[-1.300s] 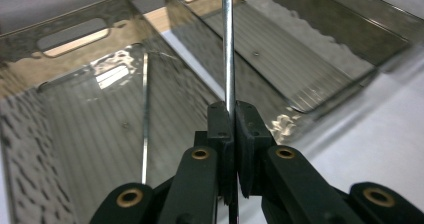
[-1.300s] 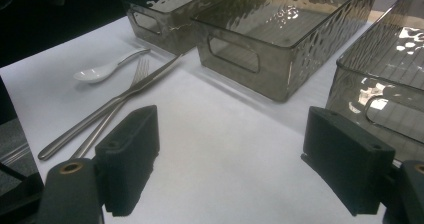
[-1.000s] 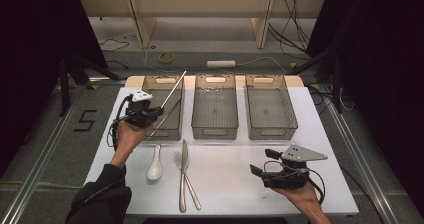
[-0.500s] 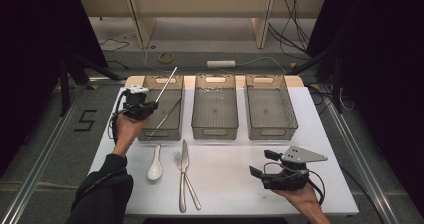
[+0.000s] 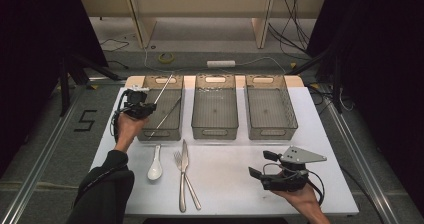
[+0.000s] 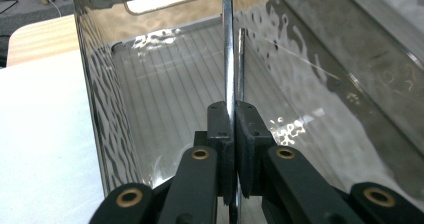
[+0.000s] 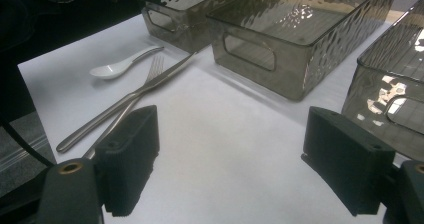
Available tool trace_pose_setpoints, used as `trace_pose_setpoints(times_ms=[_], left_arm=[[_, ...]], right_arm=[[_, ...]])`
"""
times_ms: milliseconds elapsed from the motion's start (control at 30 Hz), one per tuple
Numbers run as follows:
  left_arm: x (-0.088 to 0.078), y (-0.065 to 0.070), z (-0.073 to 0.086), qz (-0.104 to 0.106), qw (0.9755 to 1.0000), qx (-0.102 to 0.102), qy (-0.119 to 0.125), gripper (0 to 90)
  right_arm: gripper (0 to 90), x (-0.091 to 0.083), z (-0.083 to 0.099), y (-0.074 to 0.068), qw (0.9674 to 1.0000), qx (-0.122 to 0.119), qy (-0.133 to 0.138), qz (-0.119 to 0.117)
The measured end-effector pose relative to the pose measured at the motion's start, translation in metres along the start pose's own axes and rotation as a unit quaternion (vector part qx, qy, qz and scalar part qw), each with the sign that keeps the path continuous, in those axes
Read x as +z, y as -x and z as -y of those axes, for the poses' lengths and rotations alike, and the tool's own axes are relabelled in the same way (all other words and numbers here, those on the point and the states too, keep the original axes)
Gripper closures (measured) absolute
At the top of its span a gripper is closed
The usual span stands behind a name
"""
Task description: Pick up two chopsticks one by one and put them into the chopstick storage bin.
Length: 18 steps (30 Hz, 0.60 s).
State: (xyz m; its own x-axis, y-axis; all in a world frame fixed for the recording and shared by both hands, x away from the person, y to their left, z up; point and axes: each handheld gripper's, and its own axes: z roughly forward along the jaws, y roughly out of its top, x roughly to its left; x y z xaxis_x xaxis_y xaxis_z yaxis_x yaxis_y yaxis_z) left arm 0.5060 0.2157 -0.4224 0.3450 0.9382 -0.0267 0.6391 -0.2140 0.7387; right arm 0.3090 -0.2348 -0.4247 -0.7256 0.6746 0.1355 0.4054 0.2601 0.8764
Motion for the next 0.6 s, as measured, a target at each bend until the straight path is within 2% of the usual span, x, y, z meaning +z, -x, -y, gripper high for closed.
trace_pose_setpoints(times_ms=[200,333,533,600], left_arm=[[0.005,-0.002,0.002,-0.006,0.9999,0.000,-0.015,85.2],[0.005,-0.003,0.004,-0.011,0.9998,-0.007,-0.012,83.3],[-0.006,0.002,0.003,-0.012,0.9999,-0.012,-0.002,62.3],[-0.013,0.006,0.003,0.000,0.9999,-0.016,-0.002,56.7]], right_arm=[[23.4,0.000,0.000,0.000,1.0000,-0.002,0.001,-0.001],[23.4,0.000,0.000,0.000,1.0000,-0.002,0.000,-0.001],[23.4,0.000,0.000,0.000,1.0000,-0.002,0.000,-0.003],[23.4,0.000,0.000,0.000,1.0000,-0.001,0.001,-0.003]])
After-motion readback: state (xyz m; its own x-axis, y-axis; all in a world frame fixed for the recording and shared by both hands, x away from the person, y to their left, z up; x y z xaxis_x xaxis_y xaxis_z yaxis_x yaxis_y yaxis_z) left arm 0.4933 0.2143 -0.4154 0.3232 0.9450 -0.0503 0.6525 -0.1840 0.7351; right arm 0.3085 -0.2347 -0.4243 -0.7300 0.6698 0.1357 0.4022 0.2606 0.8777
